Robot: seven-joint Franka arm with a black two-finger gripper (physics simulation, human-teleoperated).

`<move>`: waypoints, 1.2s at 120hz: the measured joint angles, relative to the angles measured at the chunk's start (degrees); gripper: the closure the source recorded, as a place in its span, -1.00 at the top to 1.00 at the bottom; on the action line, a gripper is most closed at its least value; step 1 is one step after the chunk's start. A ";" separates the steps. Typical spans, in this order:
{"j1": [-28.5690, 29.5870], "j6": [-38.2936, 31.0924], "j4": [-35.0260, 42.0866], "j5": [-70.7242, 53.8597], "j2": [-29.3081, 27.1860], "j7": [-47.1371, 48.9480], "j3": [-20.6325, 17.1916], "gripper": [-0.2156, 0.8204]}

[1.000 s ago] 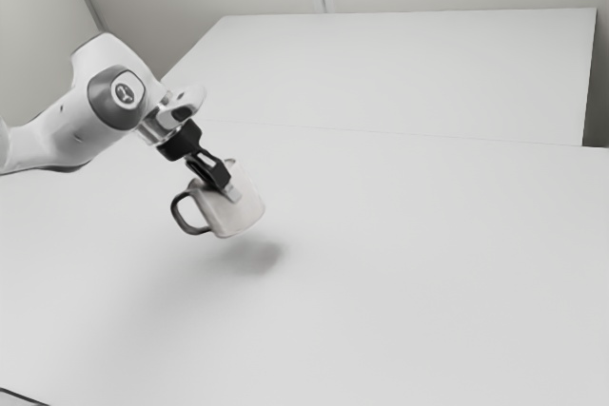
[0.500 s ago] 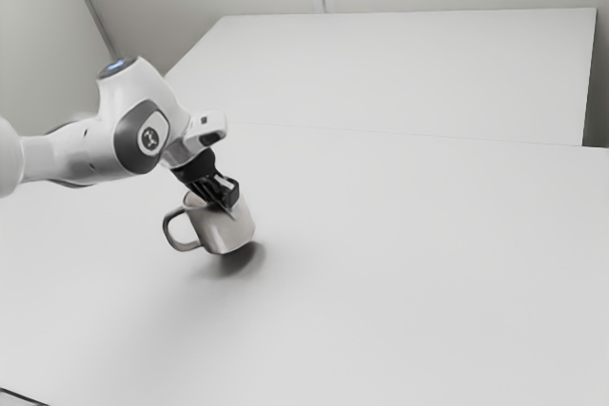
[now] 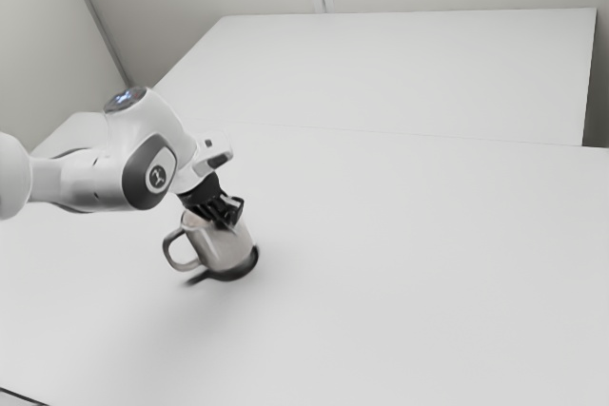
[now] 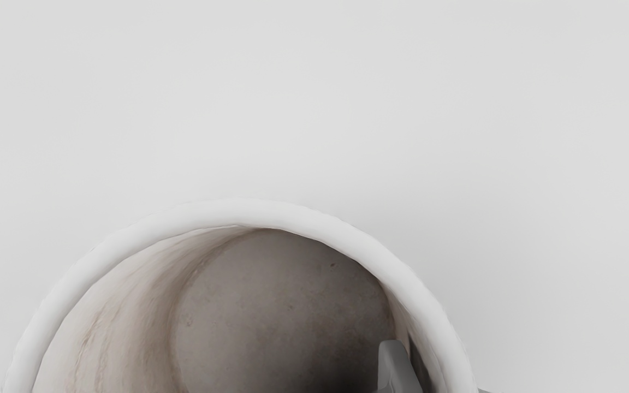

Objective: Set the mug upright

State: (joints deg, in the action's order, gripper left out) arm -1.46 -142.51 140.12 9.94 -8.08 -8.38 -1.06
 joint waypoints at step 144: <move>-0.67 3.21 -3.67 -3.26 -0.89 9.65 -0.02 0.40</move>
State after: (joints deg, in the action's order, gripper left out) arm -2.13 -139.29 136.45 6.68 -8.97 1.26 -1.08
